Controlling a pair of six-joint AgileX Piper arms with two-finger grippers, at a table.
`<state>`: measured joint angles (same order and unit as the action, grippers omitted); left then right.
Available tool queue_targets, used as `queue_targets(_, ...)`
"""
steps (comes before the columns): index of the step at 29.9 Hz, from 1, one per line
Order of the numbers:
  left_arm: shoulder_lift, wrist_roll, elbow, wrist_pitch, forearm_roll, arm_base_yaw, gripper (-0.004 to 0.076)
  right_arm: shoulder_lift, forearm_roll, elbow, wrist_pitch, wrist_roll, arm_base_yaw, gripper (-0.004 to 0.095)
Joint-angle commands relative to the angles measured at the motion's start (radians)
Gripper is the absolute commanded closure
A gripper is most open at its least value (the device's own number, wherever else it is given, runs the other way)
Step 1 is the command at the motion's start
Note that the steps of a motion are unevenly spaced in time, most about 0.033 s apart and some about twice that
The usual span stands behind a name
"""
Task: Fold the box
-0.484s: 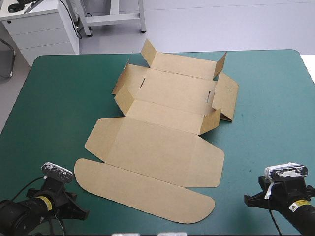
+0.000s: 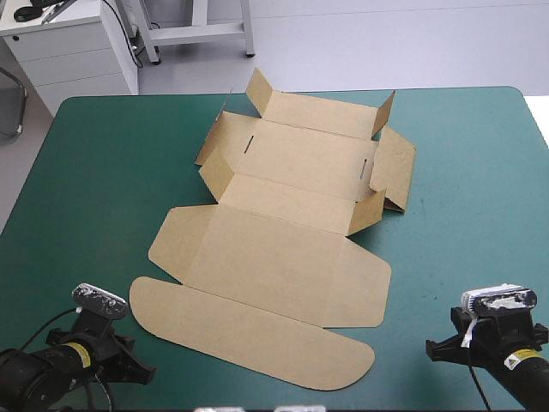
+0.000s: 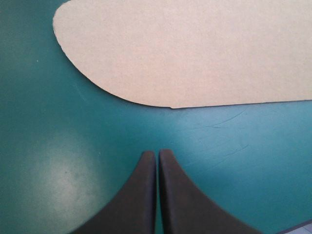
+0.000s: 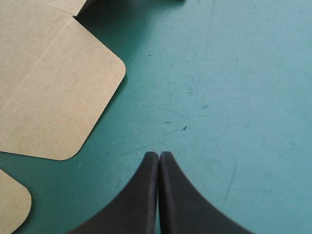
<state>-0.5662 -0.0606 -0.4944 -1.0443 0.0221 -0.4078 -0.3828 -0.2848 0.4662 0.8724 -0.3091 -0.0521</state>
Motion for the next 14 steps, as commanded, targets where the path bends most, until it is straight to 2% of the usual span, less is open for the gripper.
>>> queue_targets(1,-0.006,-0.009,-0.023,0.041,-0.003,-0.002,0.0731,-0.009,-0.019,0.023,-0.057,-0.002,-0.001,0.0908)
queue_targets(10,-0.006,-0.009,-0.023,0.041,-0.003,-0.002,0.0731,-0.009,-0.021,0.023,-0.055,-0.004,-0.001,0.0906)
queue_targets(12,-0.006,-0.009,-0.023,0.041,-0.003,-0.002,0.0731,-0.009,-0.024,0.023,-0.055,-0.011,-0.001,0.0874)
queue_targets(14,-0.006,-0.009,-0.023,0.041,-0.003,-0.002,0.0731,-0.009,-0.025,0.023,-0.055,-0.013,-0.001,0.0788)
